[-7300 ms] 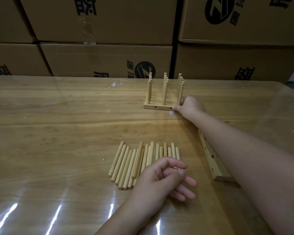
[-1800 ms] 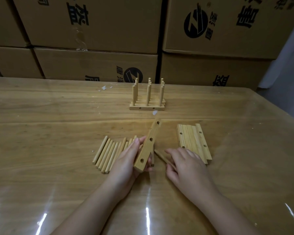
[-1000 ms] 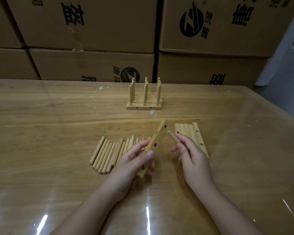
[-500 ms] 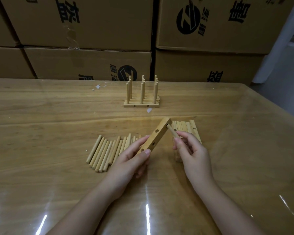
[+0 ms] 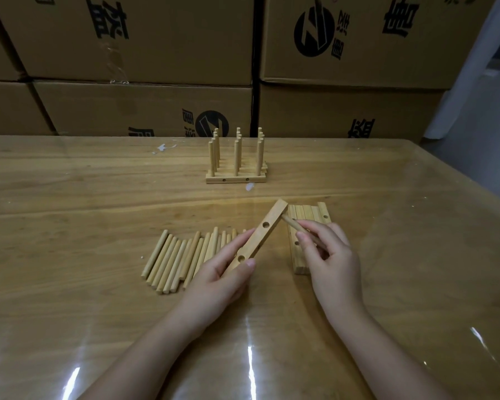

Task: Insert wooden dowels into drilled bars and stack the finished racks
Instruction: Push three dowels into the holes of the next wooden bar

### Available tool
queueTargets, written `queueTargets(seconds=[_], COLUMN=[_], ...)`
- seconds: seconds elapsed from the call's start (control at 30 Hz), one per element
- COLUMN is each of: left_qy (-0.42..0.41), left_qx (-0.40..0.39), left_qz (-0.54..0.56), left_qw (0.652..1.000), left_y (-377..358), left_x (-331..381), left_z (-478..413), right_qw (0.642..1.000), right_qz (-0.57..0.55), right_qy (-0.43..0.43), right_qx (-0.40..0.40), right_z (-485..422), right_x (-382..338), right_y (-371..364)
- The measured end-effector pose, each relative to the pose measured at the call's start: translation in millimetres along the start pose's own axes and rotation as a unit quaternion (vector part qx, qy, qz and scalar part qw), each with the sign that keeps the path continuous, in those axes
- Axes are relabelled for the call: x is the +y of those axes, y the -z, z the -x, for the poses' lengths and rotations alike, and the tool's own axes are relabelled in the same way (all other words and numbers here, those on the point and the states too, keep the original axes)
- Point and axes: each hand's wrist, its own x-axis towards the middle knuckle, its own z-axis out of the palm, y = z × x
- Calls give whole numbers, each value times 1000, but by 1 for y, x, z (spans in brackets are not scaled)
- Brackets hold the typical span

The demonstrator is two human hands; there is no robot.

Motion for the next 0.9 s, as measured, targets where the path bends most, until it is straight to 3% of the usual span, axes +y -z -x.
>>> queueTargets(seconds=[0.3, 0.9], left_qy=[-1, 2], left_qx=[17, 21], left_qz=[-100, -128], left_qw=[995, 992], left_y=[-1, -3], left_x=[-2, 3], left_z=[1, 3], right_qw=[994, 998], right_qz=[92, 64], right_qy=[60, 13], right_qx=[18, -10], right_z=[0, -1], right_x=[-1, -3], right_y=[2, 2])
